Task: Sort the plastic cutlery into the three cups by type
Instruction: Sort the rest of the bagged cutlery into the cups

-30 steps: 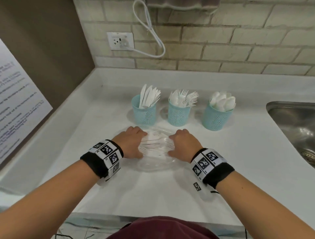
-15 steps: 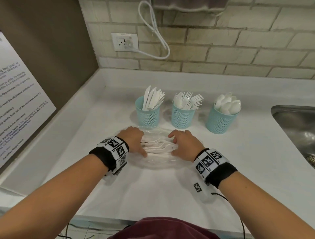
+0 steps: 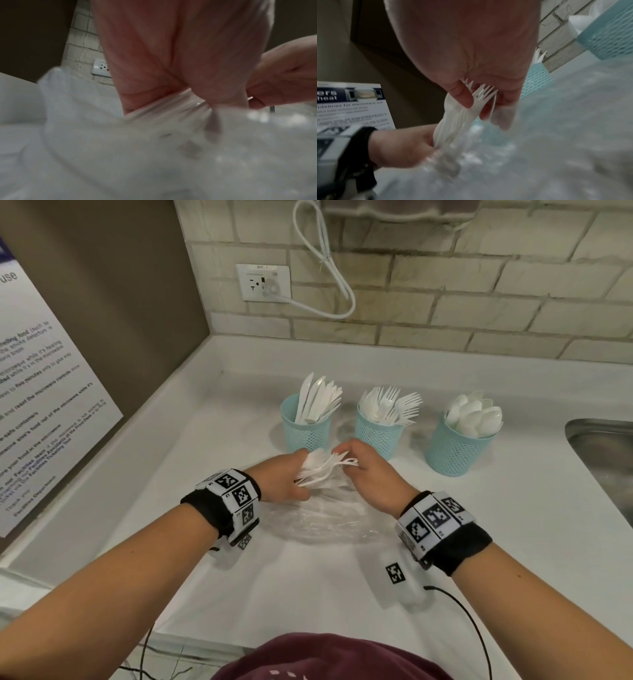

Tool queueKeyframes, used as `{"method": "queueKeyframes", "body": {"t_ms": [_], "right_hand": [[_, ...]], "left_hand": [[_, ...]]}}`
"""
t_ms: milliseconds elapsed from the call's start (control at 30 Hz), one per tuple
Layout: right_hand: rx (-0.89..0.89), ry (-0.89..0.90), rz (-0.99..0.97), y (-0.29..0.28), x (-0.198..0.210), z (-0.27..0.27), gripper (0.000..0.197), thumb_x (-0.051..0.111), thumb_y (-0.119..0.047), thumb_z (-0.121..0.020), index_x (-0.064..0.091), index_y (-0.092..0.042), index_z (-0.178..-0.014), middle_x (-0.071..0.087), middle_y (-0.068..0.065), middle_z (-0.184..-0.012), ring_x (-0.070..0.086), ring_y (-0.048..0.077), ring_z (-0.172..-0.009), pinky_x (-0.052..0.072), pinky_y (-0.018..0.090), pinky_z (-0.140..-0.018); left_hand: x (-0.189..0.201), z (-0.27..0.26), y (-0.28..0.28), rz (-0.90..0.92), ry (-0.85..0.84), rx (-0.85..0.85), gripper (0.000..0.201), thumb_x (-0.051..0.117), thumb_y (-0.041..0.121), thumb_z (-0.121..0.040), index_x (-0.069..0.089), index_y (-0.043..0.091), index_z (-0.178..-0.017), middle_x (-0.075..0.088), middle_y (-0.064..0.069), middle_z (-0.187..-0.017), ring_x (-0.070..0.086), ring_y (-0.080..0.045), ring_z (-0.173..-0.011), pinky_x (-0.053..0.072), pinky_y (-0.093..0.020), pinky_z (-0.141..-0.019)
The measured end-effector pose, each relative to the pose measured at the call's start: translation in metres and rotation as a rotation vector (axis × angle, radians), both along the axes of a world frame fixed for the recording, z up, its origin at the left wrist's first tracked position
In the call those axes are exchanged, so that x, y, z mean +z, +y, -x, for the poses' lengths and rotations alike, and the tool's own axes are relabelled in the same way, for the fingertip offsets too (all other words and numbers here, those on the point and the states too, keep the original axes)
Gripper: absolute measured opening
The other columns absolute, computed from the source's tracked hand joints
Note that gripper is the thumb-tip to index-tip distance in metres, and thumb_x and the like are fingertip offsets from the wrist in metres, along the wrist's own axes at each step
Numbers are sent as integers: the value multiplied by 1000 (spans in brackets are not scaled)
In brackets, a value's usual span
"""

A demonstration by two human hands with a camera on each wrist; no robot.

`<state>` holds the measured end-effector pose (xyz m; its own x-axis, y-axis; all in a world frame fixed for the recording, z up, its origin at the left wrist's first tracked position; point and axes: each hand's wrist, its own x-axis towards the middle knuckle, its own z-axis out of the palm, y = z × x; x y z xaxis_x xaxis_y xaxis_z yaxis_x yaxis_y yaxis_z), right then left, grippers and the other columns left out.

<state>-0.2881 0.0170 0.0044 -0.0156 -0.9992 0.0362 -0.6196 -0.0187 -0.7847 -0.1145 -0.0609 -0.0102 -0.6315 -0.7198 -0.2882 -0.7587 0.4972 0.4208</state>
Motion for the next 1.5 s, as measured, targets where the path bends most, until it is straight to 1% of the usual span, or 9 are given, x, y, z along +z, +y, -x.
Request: {"method": "queueKeyframes", "body": {"t_ms": [100, 267, 467, 700, 900, 1000, 1067, 1233, 1500], "right_hand": [[-5, -132, -56, -2, 14, -8, 38, 47, 0, -89, 49, -13, -124, 50, 4, -107, 51, 16, -85, 41, 18, -69], [115, -142, -43, -3, 25, -16, 49, 67, -27, -84, 48, -24, -130, 49, 4, -126, 49, 15, -116, 38, 27, -101], [66, -9, 339, -22, 58, -39, 29, 63, -26, -89, 62, -13, -115, 46, -2, -107, 49, 8, -101, 39, 15, -91], [138, 75, 124, -47, 36, -62, 35, 46, -34, -97, 56, -7, -117, 56, 13, -117, 51, 26, -112, 40, 41, -101], [134, -176, -12, -48, 30, -69, 30, 44, -26, -97, 48, -9, -122, 51, 7, -114, 49, 28, -117, 38, 45, -105], [146, -240, 33, -43, 38, -65, 33, 45, -12, -96, 46, -9, -129, 49, 2, -113, 52, 19, -107, 43, 26, -97], [129, -306, 74, -36, 46, -62, 35, 49, -16, -97, 46, -13, -131, 50, -3, -106, 54, 7, -92, 44, 12, -82], [-16, -535, 92, -27, 49, -50, 29, 40, -17, -98, 56, -19, -122, 61, 1, -109, 55, 11, -94, 47, 28, -84], [-58, -464, 140, -36, 50, -42, 11, 64, -19, -88, 65, -18, -99, 66, -1, -84, 56, 6, -70, 46, 18, -64]], "left_hand": [[-2, 1, 2, -26, 116, 17, 49, 71, 20, -79, 43, 12, -117, 61, -5, -107, 60, -23, -96, 51, -39, -85], [-1, -3, 3, -45, 347, 58, 61, 74, 16, -80, 43, 14, -132, 58, 2, -120, 56, -14, -106, 42, -19, -85], [22, -6, 12, -167, 792, 234, 53, 77, 5, -77, 51, 20, -121, 64, 1, -102, 61, 9, -81, 44, -3, -74], [11, -22, 14, -260, 743, 304, 46, 79, 11, -76, 47, 35, -100, 60, 16, -94, 57, 21, -73, 40, 3, -65], [8, -28, 7, -215, 652, 302, 48, 75, 11, -78, 50, 25, -117, 64, -3, -115, 61, -17, -106, 48, -33, -95], [12, -28, 8, -240, 756, 287, 52, 76, 10, -78, 51, 24, -121, 64, -1, -114, 61, -18, -108, 47, -32, -95], [17, -28, 9, -289, 836, 294, 51, 76, 9, -78, 53, 23, -122, 65, 7, -104, 63, -10, -100, 49, -24, -88], [26, -32, 12, -408, 958, 381, 15, 64, 5, -87, 61, 16, -97, 63, 4, -79, 63, -8, -71, 51, -16, -65], [40, -18, 7, -491, 1042, 362, 25, 62, 4, -86, 61, 5, -111, 59, 6, -66, 54, -10, -56, 55, -38, -79]]}}
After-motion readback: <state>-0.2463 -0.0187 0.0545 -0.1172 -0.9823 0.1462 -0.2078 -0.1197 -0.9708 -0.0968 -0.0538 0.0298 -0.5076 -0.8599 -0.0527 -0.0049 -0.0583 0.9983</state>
